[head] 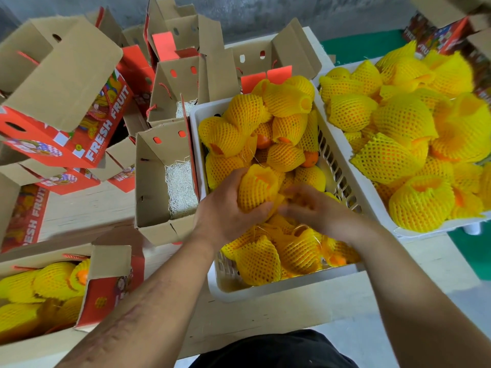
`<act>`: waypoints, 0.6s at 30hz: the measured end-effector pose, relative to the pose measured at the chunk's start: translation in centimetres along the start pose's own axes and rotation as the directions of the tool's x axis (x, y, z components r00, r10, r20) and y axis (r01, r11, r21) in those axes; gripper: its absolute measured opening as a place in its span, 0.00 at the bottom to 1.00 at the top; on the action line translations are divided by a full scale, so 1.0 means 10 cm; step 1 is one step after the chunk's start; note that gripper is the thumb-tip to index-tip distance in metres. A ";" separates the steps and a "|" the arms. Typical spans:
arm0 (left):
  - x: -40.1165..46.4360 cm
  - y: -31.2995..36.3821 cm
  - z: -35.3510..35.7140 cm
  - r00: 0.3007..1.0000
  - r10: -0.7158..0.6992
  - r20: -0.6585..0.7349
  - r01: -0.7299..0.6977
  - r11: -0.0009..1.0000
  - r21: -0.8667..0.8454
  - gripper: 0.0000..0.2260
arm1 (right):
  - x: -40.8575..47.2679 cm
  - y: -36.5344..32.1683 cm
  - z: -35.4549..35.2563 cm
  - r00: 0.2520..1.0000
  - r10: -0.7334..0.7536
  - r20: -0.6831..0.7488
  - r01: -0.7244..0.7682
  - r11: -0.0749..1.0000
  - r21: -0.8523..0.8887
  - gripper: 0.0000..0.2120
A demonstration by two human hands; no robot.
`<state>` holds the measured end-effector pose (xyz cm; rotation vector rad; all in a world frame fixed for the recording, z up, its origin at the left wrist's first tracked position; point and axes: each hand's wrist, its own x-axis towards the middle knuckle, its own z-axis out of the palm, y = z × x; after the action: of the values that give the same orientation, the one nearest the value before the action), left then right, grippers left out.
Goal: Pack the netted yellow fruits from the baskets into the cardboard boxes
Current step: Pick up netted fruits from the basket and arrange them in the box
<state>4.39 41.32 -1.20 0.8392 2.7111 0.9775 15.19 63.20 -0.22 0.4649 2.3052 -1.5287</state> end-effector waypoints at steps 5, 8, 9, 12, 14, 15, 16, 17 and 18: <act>-0.02 0.05 -0.02 0.999 -0.025 -0.020 0.022 0.994 -0.103 0.31 | -0.05 0.23 0.28 0.924 0.331 0.193 -0.095 0.686 -0.721 0.44; -0.04 0.07 -0.03 0.999 -0.026 -0.029 0.023 0.993 -0.115 0.31 | -0.05 0.26 0.31 0.951 0.285 0.119 -0.107 0.667 -0.737 0.44; -0.05 0.07 -0.03 0.999 -0.030 -0.032 0.026 0.993 -0.115 0.32 | -0.06 0.28 0.28 0.953 0.286 0.097 -0.120 0.654 -0.747 0.45; -0.08 0.08 -0.03 0.998 -0.044 -0.046 0.037 0.990 -0.134 0.33 | -0.14 0.33 0.20 0.954 0.298 0.016 -0.226 0.758 -0.612 0.47; -0.11 0.07 -0.05 0.997 -0.058 -0.054 0.048 0.984 -0.169 0.35 | -0.19 0.30 0.16 0.959 0.280 -0.040 -0.266 0.844 -0.465 0.48; -0.12 0.07 -0.06 0.996 -0.067 -0.057 0.054 0.979 -0.194 0.35 | -0.22 0.27 0.12 0.966 0.253 -0.052 -0.256 0.905 -0.339 0.48; -0.14 0.07 -0.07 0.995 -0.075 -0.061 0.059 0.973 -0.222 0.35 | -0.25 0.23 0.10 0.976 0.211 -0.059 -0.218 0.961 -0.167 0.45; -0.15 0.07 -0.08 0.995 -0.080 -0.063 0.062 0.966 -0.249 0.35 | -0.27 0.20 0.10 0.983 0.161 -0.082 -0.161 0.987 0.016 0.40; -0.16 0.08 -0.09 0.994 -0.084 -0.064 0.063 0.960 -0.274 0.35 | -0.30 0.18 0.09 0.986 0.125 -0.111 -0.108 0.982 0.154 0.36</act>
<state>5.84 40.43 -0.09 0.6579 2.5622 1.3500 18.74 62.80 -0.66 0.7372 2.2165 -1.6618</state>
